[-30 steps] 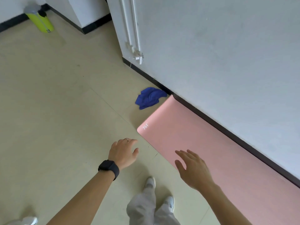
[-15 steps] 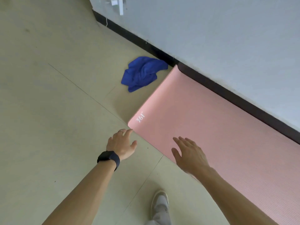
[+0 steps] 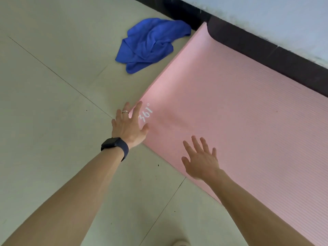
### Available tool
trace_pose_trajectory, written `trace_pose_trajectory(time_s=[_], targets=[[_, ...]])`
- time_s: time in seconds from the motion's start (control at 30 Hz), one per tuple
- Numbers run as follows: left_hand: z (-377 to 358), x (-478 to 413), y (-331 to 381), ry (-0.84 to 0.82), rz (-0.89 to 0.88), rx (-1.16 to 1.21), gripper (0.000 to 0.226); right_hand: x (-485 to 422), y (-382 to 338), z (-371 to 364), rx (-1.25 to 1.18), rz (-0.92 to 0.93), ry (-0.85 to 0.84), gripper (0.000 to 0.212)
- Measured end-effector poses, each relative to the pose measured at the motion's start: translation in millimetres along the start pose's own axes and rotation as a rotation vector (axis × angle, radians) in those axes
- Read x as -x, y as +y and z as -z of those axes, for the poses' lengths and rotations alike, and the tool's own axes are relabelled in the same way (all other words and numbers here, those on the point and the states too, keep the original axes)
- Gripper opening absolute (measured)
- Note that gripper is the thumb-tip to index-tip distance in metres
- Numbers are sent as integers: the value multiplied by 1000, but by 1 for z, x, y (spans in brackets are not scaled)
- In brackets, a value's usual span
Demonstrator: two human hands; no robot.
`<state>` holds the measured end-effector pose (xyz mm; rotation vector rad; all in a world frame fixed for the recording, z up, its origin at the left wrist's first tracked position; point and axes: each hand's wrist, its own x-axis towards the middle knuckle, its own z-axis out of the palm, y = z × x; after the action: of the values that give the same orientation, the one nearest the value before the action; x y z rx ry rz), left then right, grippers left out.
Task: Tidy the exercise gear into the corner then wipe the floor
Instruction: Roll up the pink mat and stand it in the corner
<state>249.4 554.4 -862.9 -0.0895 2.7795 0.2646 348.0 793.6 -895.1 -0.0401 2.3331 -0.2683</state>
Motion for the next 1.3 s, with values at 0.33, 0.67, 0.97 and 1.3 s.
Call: trace_pose_trajectory(time_s=[0.33,0.67,0.97,1.3], targets=[[-30,-33,19,51,32,411,28,-9,24,-26,27,31,13,66],[-63,-26,16,256,-210,45,39,-102,-19,119,-756,-53,564,80],[-72,-10,33,360,-570,-165,56,-192,-6,130,-1206,-365,366,109],[-3,-91,93,-180,-95,643,85,-152,-4,145,-1638,-177,309,64]])
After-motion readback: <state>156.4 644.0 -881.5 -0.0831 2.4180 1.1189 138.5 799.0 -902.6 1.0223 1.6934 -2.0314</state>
